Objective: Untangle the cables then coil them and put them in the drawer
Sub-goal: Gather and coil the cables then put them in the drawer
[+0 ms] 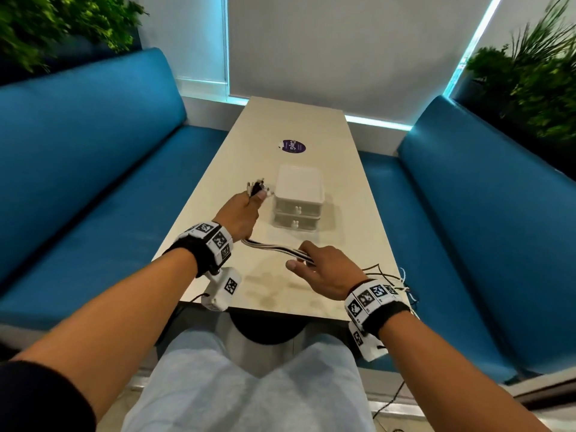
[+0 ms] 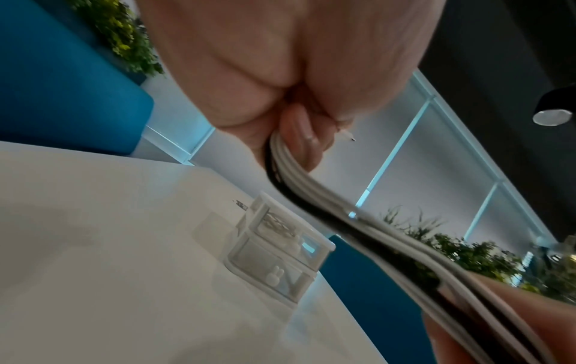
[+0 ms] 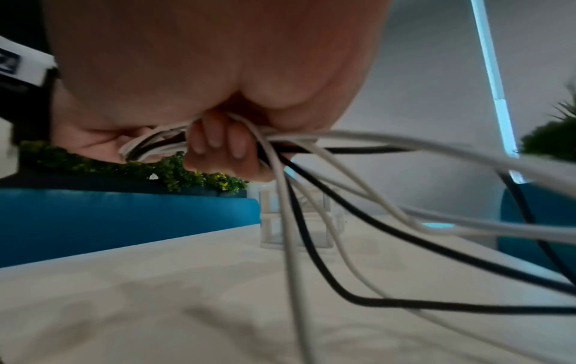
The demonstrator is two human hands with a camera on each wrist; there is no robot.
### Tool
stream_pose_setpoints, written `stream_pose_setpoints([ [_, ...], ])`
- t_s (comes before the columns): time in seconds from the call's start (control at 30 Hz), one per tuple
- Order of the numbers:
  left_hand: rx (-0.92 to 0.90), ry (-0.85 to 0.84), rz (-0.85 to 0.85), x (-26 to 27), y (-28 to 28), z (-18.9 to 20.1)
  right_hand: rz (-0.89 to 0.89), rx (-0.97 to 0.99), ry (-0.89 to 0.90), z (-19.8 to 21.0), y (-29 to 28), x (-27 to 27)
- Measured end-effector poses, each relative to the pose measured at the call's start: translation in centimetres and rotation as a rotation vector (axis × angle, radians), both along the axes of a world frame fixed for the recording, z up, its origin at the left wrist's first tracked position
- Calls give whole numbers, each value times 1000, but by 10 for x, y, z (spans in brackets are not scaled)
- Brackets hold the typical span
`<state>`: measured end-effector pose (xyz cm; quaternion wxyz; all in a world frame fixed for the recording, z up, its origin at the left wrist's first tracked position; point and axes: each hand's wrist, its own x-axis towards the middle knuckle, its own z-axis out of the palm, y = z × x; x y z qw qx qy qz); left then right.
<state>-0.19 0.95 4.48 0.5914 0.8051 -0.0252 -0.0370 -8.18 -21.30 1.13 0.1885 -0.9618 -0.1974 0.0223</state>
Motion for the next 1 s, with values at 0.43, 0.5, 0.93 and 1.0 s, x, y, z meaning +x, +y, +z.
stream_pose_setpoints([
  [0.43, 560, -31, -242, -18, -6, -32, -16, -181, 117, 8, 23, 18],
  [0.5, 589, -24, -314, -24, -11, -39, -31, -158, 129, 9, 27, 20],
  [0.93, 673, 26, -410, -39, -23, -39, -44, -181, 147, 10, 24, 25],
  [1.0, 819, 0, -402, -38, -24, -37, -56, -143, 161, 8, 24, 25],
])
